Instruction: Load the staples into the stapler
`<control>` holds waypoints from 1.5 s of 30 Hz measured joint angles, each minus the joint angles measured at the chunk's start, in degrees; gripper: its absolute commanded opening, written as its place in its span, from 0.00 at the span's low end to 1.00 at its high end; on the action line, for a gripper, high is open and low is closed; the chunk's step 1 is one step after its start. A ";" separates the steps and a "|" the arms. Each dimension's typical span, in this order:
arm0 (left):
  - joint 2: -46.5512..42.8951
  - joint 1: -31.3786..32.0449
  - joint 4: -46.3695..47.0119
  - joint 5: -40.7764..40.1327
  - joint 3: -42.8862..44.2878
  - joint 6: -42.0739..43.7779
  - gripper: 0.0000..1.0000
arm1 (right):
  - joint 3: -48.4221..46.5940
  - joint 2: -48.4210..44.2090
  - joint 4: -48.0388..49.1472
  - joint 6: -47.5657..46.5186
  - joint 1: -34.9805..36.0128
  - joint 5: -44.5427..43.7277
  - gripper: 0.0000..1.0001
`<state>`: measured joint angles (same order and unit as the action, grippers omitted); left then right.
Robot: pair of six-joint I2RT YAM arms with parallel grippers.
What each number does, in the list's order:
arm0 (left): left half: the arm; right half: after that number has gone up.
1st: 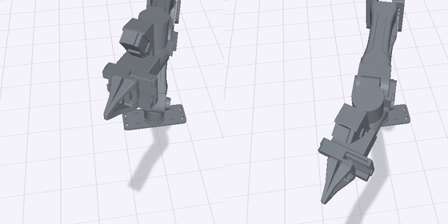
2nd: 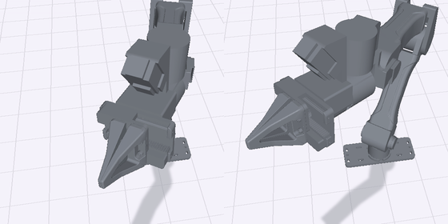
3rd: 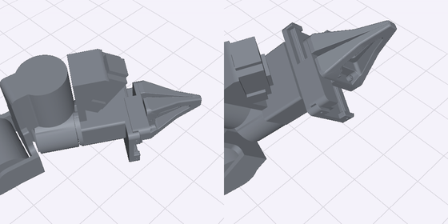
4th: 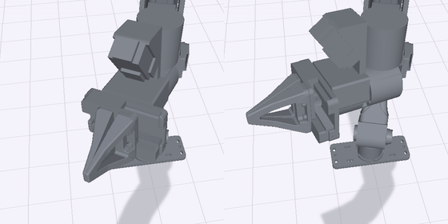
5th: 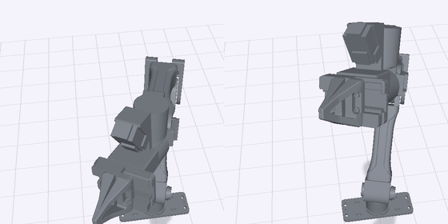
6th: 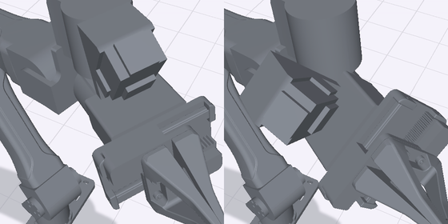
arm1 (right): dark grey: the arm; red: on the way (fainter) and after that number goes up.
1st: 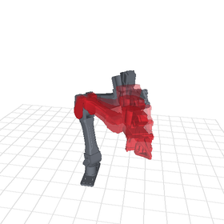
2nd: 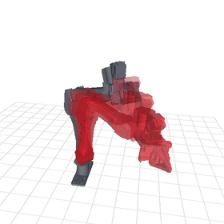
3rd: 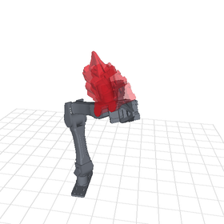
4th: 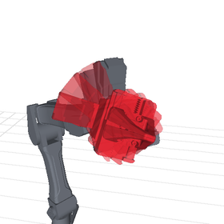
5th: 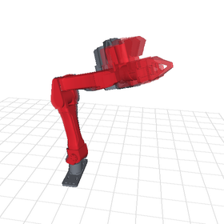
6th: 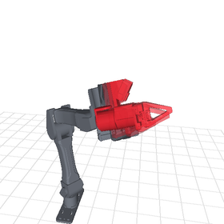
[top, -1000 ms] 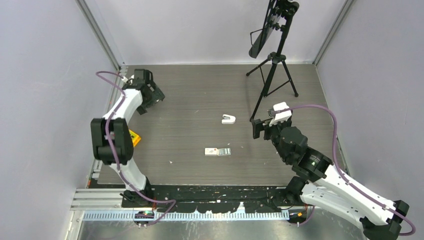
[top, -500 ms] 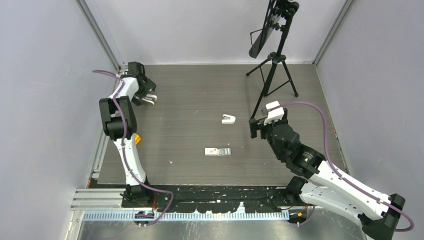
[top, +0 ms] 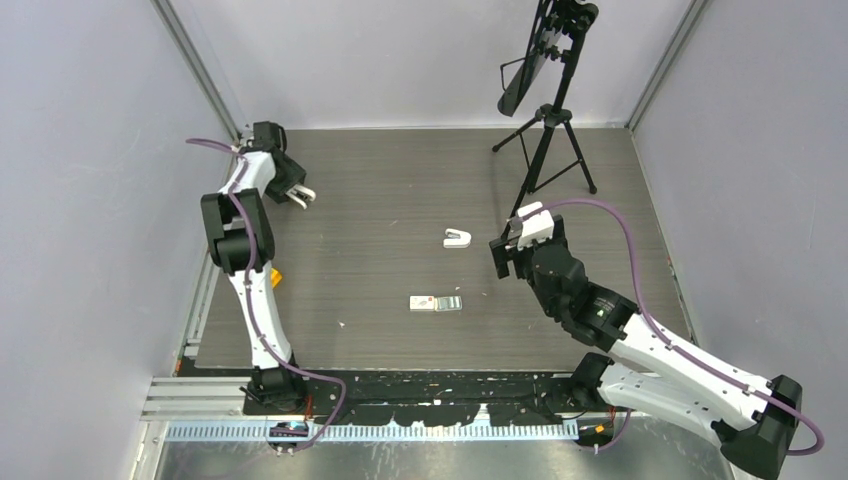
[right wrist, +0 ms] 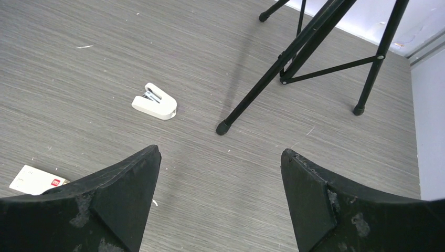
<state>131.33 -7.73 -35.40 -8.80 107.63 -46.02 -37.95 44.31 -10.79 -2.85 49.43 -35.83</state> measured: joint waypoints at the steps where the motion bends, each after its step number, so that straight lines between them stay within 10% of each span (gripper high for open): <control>1: -0.20 -0.09 0.24 0.15 -0.42 0.26 0.53 | 0.00 0.15 -0.07 0.00 0.00 0.33 0.87; 6: -3.82 -0.44 3.69 4.44 -6.71 1.75 0.35 | -0.02 0.72 -0.48 0.52 0.00 3.50 0.86; 23: -34.82 5.09 20.00 26.12 -41.20 -4.74 0.35 | -2.45 17.00 12.48 13.09 0.00 17.92 0.84; 45: -54.99 24.68 38.45 27.67 -61.31 -16.98 0.37 | -16.31 41.05 24.48 30.45 0.00 28.59 0.80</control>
<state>76.34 16.95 3.05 18.87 46.33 -63.00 -54.26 85.36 13.69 27.59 49.43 -7.25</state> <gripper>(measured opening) 0.442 0.810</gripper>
